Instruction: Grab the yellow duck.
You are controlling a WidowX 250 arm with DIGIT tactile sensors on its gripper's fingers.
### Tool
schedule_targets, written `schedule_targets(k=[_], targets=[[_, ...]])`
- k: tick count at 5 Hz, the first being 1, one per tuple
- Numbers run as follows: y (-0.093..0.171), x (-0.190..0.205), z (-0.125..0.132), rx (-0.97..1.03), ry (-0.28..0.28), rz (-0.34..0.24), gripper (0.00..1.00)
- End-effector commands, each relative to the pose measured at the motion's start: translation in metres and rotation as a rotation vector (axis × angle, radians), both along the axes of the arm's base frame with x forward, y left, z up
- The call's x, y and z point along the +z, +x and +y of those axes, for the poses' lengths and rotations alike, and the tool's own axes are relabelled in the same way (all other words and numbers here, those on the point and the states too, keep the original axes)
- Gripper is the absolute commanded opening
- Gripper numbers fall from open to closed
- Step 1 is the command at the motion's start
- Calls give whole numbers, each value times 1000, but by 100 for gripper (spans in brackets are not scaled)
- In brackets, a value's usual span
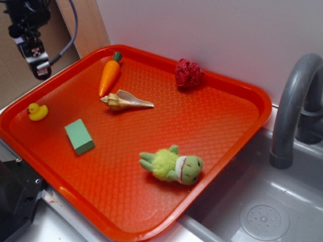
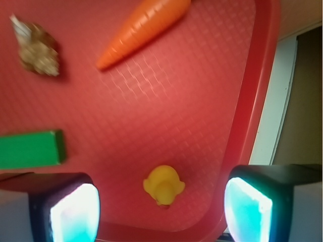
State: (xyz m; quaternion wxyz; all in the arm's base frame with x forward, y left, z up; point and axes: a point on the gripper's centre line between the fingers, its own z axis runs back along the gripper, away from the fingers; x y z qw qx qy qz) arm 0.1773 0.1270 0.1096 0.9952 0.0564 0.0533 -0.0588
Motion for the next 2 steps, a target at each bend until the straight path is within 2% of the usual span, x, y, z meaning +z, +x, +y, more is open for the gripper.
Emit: schedule_targets(k=[1, 2], targets=[[-15, -22, 17, -32, 67, 76, 100], [-27, -39, 16, -45, 73, 129, 100]])
